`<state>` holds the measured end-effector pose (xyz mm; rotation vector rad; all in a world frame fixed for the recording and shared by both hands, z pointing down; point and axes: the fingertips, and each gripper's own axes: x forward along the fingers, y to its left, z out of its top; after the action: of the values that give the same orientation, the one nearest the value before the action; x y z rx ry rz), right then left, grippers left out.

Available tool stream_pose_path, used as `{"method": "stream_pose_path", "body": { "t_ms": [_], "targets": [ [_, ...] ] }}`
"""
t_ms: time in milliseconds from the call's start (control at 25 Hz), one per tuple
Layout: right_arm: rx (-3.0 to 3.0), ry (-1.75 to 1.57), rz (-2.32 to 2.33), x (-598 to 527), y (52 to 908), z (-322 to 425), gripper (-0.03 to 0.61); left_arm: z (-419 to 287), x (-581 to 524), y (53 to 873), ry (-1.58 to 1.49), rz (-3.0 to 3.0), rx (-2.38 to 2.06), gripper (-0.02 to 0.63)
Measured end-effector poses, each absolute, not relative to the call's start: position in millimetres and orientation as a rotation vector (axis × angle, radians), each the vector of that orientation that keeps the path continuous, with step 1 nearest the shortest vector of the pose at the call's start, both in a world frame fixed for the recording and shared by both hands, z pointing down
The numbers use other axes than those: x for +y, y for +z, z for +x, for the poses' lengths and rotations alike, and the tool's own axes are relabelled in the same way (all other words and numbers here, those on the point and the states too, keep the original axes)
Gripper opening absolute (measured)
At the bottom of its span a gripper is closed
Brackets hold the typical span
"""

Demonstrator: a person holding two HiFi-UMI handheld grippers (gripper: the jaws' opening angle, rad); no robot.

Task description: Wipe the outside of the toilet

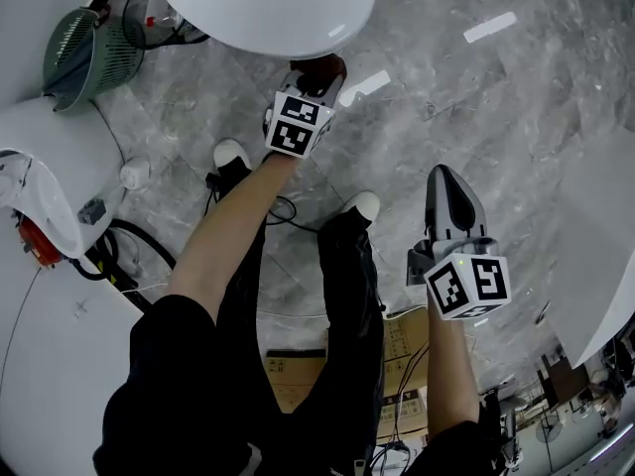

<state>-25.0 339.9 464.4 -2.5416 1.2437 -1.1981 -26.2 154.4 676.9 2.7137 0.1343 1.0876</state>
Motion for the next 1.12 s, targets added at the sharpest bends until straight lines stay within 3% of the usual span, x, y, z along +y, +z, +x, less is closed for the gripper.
{"method": "stream_pose_path", "body": {
  "t_ms": [240,520,1120],
  "targets": [
    [1.266,-1.15,-2.549,357,442,-5,0.003,10,178,648,0.976,2.705,0.099,0.091],
    [1.37,-1.134,-2.503,370,414,-8,0.003,-29,196,598,1.006,2.743,0.072,0.092],
    [1.658,-1.063,-2.432,352,204,-43,0.003,-123,216,254,0.929,2.926,0.044,0.095]
  ]
}}
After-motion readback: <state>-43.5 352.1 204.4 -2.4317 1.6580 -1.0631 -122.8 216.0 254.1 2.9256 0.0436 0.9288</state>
